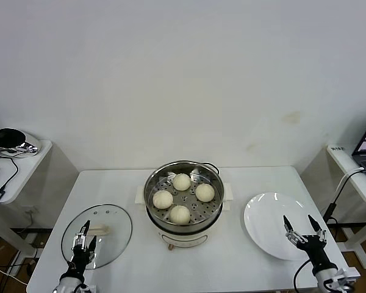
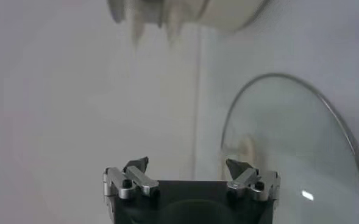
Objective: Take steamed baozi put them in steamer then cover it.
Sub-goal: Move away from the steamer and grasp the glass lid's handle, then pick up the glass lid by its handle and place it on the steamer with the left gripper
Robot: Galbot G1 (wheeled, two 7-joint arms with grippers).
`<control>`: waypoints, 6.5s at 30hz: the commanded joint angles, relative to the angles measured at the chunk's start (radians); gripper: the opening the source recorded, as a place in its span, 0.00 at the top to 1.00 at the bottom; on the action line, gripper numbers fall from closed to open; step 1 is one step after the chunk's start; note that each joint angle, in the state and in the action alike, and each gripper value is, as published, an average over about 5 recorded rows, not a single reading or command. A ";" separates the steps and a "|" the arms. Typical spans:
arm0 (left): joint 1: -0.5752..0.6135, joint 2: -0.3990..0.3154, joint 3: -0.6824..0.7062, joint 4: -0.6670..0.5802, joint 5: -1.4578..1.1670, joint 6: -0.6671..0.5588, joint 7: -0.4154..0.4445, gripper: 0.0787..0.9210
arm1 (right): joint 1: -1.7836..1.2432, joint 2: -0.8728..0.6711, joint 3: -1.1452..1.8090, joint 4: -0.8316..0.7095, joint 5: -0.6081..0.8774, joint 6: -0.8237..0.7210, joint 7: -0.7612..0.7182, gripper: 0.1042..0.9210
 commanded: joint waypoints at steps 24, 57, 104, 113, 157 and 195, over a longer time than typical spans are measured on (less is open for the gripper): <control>-0.120 -0.024 0.037 0.078 -0.010 0.169 0.020 0.12 | -0.027 0.031 0.005 -0.004 -0.029 0.014 -0.001 0.12; -0.261 -0.077 0.063 0.216 -0.015 0.189 -0.058 0.12 | -0.031 0.038 0.001 -0.026 -0.057 0.028 -0.005 0.12; -0.087 -0.048 0.130 -0.228 -0.098 0.530 0.126 0.94 | -0.018 0.037 -0.008 0.026 -0.018 0.017 -0.004 0.12; -0.131 -0.004 0.171 -0.383 0.070 0.761 0.221 0.94 | -0.019 0.035 -0.007 0.038 -0.017 0.016 -0.002 0.12; -0.635 -0.315 0.832 -0.012 0.392 0.818 0.417 0.94 | -0.002 0.112 0.013 0.012 -0.145 0.009 0.020 0.12; -0.578 -0.320 0.782 -0.012 0.534 0.820 0.511 0.94 | 0.010 0.123 -0.004 -0.007 -0.185 0.017 0.023 0.12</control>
